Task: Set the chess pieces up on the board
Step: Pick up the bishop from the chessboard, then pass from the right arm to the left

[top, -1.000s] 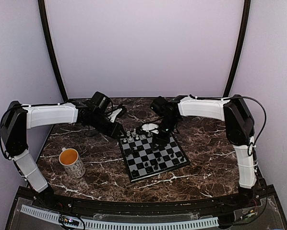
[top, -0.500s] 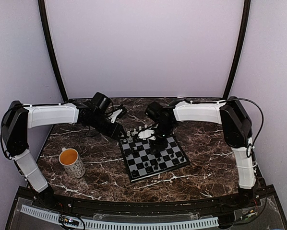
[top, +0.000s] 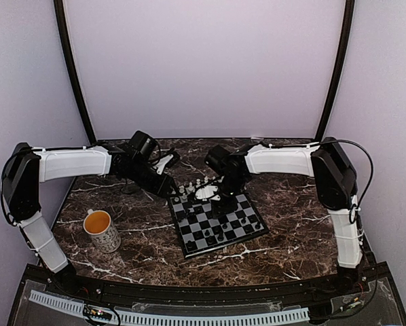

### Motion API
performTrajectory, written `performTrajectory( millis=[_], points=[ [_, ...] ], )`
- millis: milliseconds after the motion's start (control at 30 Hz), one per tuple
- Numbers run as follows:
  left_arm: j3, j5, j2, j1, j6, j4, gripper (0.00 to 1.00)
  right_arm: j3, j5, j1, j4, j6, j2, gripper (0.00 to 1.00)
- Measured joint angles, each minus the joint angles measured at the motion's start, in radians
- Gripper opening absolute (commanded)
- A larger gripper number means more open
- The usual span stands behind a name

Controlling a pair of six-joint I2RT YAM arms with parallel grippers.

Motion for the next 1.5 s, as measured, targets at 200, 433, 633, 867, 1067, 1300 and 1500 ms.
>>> performTrajectory(
  millis=[200, 433, 633, 867, 1067, 1300, 1500],
  points=[
    [0.0, 0.019, 0.0, 0.0, 0.0, 0.001, 0.39, -0.015, -0.005, -0.005, 0.01, 0.013, -0.008, 0.22],
    [-0.008, 0.076, -0.001, 0.0, -0.002, 0.055, 0.39, -0.03, -0.064, -0.049, 0.028, 0.071, -0.017, 0.18],
    [-0.084, 0.126, -0.047, 0.0, -0.078, 0.184, 0.41, -0.047, -0.205, -0.143, 0.04, 0.154, -0.049, 0.18],
    [-0.208, 0.198, -0.117, 0.0, -0.34, 0.496, 0.43, -0.062, -0.36, -0.187, 0.076, 0.239, -0.169, 0.19],
    [-0.234, 0.246, -0.049, -0.042, -0.549, 0.735, 0.42, -0.063, -0.435, -0.185, 0.102, 0.278, -0.209, 0.19],
    [-0.206, 0.267, 0.033, -0.114, -0.67, 0.835, 0.33, -0.077, -0.472, -0.185, 0.106, 0.289, -0.21, 0.2],
    [-0.196, 0.276, 0.069, -0.116, -0.729, 0.884, 0.27, -0.077, -0.496, -0.185, 0.106, 0.29, -0.217, 0.2]
  ],
)
